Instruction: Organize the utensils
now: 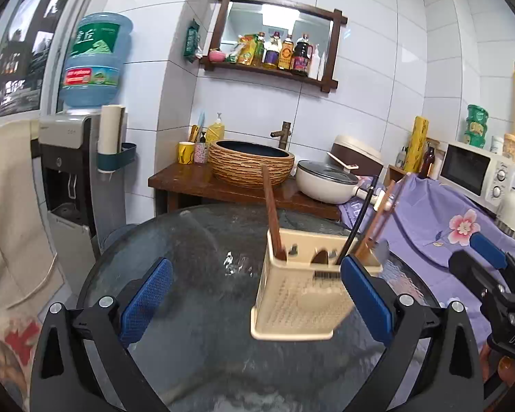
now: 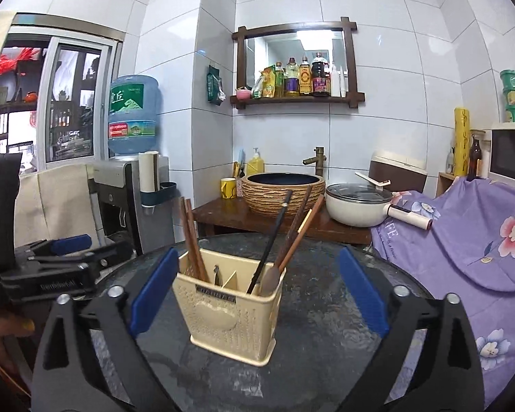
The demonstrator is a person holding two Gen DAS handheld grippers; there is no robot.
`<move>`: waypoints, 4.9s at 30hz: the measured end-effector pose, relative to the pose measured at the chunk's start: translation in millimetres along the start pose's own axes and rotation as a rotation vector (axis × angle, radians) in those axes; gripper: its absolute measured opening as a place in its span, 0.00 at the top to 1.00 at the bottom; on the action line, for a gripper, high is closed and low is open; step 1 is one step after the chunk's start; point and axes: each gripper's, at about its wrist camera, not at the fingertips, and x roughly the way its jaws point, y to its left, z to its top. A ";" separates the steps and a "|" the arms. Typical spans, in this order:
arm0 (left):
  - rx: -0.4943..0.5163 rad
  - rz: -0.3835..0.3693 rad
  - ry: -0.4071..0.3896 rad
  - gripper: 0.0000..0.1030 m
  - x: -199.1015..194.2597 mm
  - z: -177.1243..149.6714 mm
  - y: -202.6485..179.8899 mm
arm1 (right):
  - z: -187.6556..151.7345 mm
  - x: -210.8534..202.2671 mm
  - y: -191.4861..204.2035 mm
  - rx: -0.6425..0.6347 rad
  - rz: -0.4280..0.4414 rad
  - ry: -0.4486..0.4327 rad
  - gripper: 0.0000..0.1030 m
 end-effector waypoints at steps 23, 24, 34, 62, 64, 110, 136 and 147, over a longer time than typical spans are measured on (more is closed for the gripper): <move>0.078 -0.028 0.033 0.06 -156.5 -156.9 -19.1 | -152.3 -201.3 39.3 0.003 0.044 -0.011 0.06; 0.069 -0.033 0.029 0.06 -161.7 -158.6 -17.5 | -152.9 -206.3 38.5 0.014 0.052 -0.017 0.06; 0.012 -0.051 -0.008 0.06 -181.5 -146.9 -4.6 | -138.6 -234.6 44.3 0.001 0.096 -0.064 0.06; 0.031 -0.043 0.013 0.06 -181.0 -149.9 -10.8 | -135.8 -231.4 47.0 0.016 0.089 -0.051 0.06; 0.035 -0.043 0.014 0.06 -181.5 -150.1 -12.7 | -136.1 -230.1 48.4 0.015 0.084 -0.046 0.06; 0.056 -0.047 0.023 0.06 -178.9 -151.9 -16.8 | -141.7 -222.2 49.2 0.030 0.077 -0.023 0.06; 0.056 -0.056 0.021 0.06 -178.9 -150.5 -17.2 | -144.3 -218.1 51.0 0.043 0.075 -0.014 0.06; 0.060 -0.032 0.039 0.06 -174.6 -149.4 -15.3 | -145.1 -217.1 51.9 0.044 0.071 -0.008 0.06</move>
